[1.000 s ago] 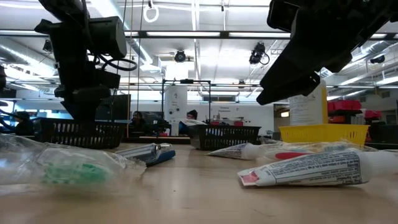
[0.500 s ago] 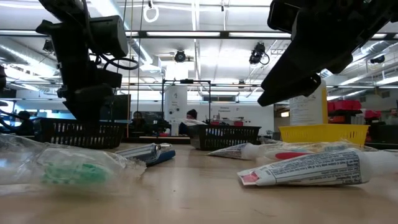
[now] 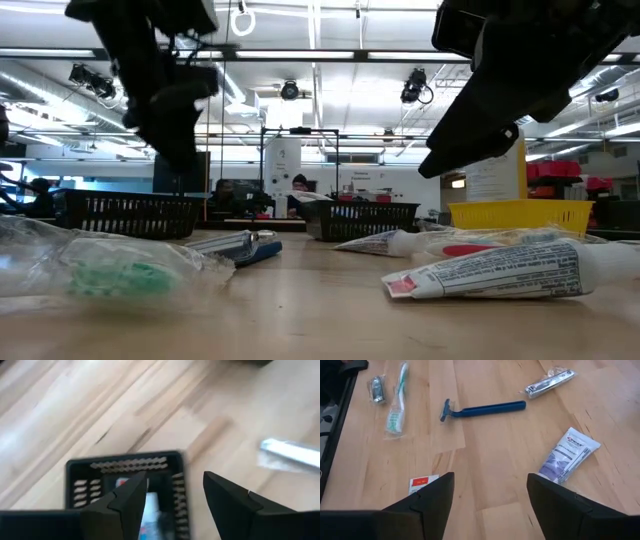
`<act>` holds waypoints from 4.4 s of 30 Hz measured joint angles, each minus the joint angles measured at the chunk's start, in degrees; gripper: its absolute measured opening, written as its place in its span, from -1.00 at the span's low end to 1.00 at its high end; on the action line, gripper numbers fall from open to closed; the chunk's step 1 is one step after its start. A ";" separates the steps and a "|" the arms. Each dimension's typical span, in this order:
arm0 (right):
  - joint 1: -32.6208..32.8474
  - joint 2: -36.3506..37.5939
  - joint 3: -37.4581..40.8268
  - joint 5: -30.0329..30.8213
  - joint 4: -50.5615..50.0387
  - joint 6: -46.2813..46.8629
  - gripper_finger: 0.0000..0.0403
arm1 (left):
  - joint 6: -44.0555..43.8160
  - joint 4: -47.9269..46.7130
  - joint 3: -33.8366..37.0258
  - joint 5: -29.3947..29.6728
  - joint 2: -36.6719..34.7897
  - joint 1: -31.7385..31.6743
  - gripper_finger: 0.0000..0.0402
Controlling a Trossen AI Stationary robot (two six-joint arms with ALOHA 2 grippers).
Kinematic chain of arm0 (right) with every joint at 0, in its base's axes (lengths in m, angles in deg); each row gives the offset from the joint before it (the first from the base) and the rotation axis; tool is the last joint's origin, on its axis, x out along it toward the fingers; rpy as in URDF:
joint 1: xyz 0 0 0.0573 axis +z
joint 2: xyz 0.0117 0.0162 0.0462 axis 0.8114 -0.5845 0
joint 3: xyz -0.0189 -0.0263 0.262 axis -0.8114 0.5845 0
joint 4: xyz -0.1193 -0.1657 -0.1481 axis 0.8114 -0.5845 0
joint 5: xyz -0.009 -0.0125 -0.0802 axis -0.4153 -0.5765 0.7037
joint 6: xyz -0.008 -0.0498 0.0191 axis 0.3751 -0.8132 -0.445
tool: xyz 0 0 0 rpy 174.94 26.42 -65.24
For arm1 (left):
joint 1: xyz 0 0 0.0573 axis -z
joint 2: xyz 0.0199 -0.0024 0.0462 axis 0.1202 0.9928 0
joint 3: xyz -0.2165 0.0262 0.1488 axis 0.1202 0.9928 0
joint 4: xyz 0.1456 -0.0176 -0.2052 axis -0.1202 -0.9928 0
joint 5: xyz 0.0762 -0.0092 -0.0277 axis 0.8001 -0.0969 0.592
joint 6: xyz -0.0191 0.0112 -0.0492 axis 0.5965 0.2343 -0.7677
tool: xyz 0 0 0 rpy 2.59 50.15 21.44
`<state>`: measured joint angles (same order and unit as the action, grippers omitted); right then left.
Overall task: Pick & Place Travel size toiletries
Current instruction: Put the red toothbrush into the right black basket, then put the blue razor into the top yellow basket
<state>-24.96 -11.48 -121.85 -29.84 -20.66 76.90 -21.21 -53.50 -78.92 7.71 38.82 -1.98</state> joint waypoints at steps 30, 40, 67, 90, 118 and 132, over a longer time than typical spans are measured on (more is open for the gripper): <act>-0.42 -6.30 -0.09 3.88 -16.08 7.62 0.08 | 3.90 23.47 -0.70 11.89 0.07 23.37 0.01; -0.40 -6.83 -0.17 2.96 -15.93 7.50 -0.34 | 3.88 23.45 -0.70 11.68 0.08 23.35 0.01; -0.88 7.70 0.09 7.84 -11.61 2.42 -0.89 | 3.88 23.43 -0.70 12.06 0.09 23.35 0.01; -34.44 4.58 -0.04 -12.59 16.24 -44.66 -0.86 | 6.01 23.47 -0.68 12.97 0.09 23.35 0.01; -41.34 -9.51 -0.07 -17.14 22.58 -40.88 -0.36 | 6.03 23.45 -0.68 12.93 0.09 23.34 0.01; -40.03 -0.96 -0.07 -13.46 16.16 -40.70 0.32 | 6.00 23.43 -0.68 12.92 0.09 23.35 0.01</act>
<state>-64.99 -12.43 -121.92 -43.30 -4.50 36.20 -15.20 -30.07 -79.60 20.63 38.90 21.37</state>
